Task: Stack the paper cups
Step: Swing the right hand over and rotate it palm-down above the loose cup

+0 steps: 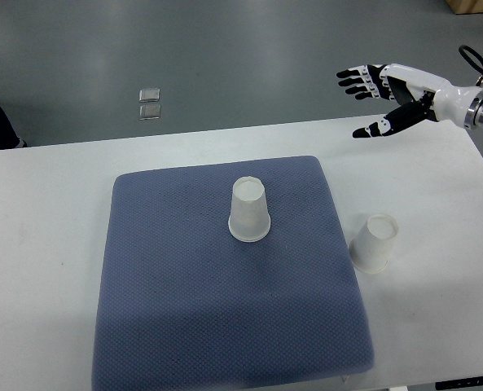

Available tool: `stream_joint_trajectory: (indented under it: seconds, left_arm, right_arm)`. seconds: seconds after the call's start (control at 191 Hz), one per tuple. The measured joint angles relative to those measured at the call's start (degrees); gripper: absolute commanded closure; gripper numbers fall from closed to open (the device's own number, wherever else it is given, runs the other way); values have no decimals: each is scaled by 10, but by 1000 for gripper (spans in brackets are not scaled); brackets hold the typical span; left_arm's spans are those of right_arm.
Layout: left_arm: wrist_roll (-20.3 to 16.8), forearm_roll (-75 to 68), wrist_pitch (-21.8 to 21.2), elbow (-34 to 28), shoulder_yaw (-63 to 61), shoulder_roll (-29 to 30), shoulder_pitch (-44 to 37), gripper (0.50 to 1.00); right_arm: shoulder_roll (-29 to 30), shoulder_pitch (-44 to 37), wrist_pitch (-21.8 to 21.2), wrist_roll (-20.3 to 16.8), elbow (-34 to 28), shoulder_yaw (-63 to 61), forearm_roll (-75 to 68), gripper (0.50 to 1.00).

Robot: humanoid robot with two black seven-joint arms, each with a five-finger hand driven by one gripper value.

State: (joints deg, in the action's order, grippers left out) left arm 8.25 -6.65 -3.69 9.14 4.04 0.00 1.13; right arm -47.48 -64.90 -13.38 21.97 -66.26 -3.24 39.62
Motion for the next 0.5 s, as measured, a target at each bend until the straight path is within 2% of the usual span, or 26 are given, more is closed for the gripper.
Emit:
stream_joint_trajectory:
  seconds: [0.22, 0.502]
  left_arm:
    - [0, 0, 0, 0, 0, 0, 0, 500]
    - [0, 0, 0, 0, 0, 0, 0, 500]
  right_arm:
    - [-82, -8, -59, 1, -85, 16, 226, 591]
    - [-89, -5, -67, 1, -94, 19, 361, 591]
